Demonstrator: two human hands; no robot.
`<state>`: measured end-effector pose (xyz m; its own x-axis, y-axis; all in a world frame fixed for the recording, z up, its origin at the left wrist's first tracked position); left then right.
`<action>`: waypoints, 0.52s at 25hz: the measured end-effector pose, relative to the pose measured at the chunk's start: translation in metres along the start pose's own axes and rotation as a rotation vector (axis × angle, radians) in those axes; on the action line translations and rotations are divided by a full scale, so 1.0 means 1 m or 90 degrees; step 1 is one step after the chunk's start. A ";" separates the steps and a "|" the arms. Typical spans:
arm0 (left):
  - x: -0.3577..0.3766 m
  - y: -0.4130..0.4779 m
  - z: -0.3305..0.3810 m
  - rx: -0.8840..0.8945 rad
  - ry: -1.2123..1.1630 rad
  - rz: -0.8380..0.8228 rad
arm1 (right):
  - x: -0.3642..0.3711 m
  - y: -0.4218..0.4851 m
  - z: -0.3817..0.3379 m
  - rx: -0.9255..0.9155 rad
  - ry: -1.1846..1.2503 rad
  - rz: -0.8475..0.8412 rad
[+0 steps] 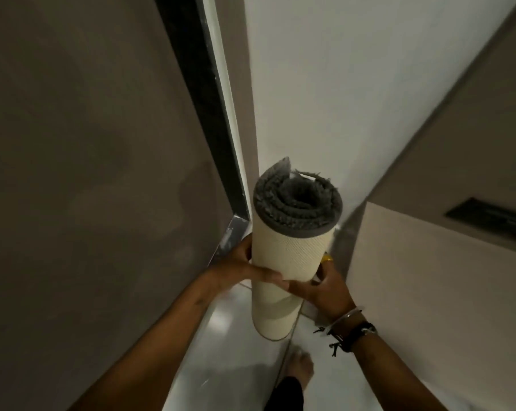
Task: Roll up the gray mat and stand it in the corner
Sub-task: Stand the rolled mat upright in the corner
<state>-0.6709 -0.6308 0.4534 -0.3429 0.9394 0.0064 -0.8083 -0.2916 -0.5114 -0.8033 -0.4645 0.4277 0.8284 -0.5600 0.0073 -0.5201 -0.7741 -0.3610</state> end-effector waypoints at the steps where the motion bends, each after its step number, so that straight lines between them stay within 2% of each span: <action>1: -0.013 0.025 0.006 0.007 0.010 0.004 | -0.004 0.029 -0.003 -0.011 -0.020 -0.009; 4: -0.042 0.104 0.017 -0.016 0.020 0.012 | -0.024 0.115 -0.001 0.020 -0.074 -0.014; 8: -0.082 0.192 -0.007 -0.054 -0.005 0.012 | -0.029 0.229 0.018 -0.006 -0.125 -0.004; 12: -0.137 0.268 -0.030 -0.067 -0.071 0.073 | -0.006 0.316 0.047 -0.012 -0.174 -0.006; 13: -0.138 0.280 -0.042 -0.106 -0.062 0.111 | -0.002 0.332 0.054 -0.023 -0.172 0.000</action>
<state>-0.8296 -0.8345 0.2728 -0.5209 0.8535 -0.0150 -0.6462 -0.4058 -0.6464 -0.9667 -0.7049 0.2578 0.8509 -0.4651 -0.2440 -0.5237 -0.7867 -0.3269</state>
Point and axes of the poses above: each hand's wrist, its own y-axis towards the middle knuckle, its own x-axis out of the palm, z = x × y, the point moved 1 cm from there along y, towards the middle knuckle, and after that the axes turned 4 degrees about y, right-handed, at the moved point
